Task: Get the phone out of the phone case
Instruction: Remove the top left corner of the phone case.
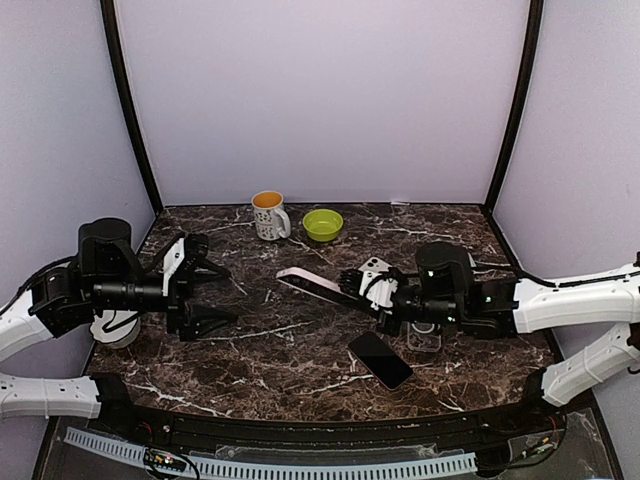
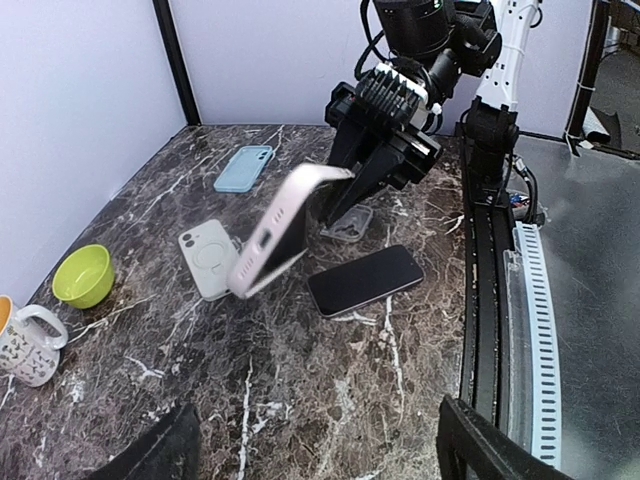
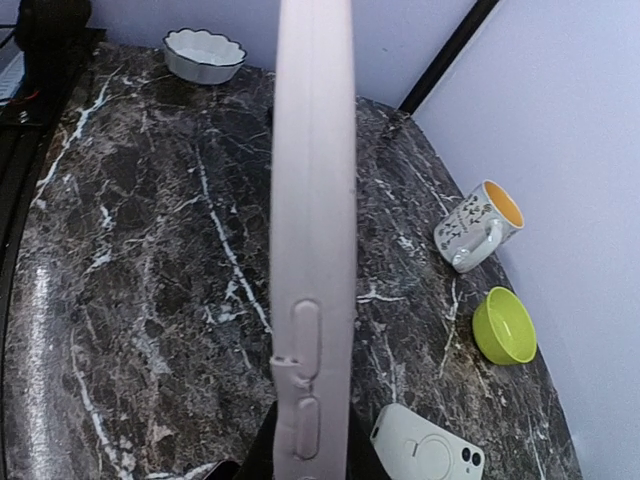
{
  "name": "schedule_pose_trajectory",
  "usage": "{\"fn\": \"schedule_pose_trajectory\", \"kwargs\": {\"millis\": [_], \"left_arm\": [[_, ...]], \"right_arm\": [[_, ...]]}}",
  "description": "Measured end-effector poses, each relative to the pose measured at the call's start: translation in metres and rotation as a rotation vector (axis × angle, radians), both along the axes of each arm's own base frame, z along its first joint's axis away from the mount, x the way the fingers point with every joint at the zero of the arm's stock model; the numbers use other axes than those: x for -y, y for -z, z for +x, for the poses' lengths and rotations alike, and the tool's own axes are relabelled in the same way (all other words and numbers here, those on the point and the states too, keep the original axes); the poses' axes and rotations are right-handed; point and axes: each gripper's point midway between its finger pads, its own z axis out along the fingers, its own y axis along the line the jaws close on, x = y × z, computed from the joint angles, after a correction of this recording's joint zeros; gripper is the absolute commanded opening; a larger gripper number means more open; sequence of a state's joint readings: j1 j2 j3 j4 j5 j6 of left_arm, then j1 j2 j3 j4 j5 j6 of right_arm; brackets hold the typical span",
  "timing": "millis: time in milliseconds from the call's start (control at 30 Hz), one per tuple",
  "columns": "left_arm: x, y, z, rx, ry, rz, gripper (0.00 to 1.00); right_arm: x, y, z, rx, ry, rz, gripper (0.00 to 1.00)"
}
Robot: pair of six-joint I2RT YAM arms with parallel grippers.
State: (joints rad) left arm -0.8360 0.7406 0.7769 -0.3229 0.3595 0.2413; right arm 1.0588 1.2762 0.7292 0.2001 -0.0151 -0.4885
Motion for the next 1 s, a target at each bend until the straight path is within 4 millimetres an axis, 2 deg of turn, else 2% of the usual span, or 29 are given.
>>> {"fn": "schedule_pose_trajectory", "kwargs": {"millis": [200, 400, 567, 700, 833, 1000], "left_arm": [[0.005, 0.002, -0.010, -0.007, 0.063, -0.018, 0.82], [0.006, 0.001, -0.025, -0.015, 0.133, -0.072, 0.81], [0.010, 0.011, -0.035, -0.045, 0.171, -0.090, 0.80], [0.012, 0.006, -0.038, -0.035, 0.192, -0.115, 0.79], [0.013, 0.000, -0.042, -0.022, 0.220, -0.138, 0.78], [0.015, -0.005, -0.044, -0.009, 0.241, -0.157, 0.73]], "right_arm": [[-0.007, 0.018, -0.029, -0.054, -0.122, -0.054, 0.00], [-0.013, 0.032, -0.037, -0.076, -0.179, -0.124, 0.00], [-0.020, 0.021, -0.034, -0.069, -0.182, -0.130, 0.00], [-0.026, 0.010, -0.033, -0.055, -0.181, -0.115, 0.00], [-0.028, 0.010, -0.036, -0.059, -0.190, -0.131, 0.00], [-0.034, 0.015, -0.035, -0.063, -0.205, -0.166, 0.00]]}}
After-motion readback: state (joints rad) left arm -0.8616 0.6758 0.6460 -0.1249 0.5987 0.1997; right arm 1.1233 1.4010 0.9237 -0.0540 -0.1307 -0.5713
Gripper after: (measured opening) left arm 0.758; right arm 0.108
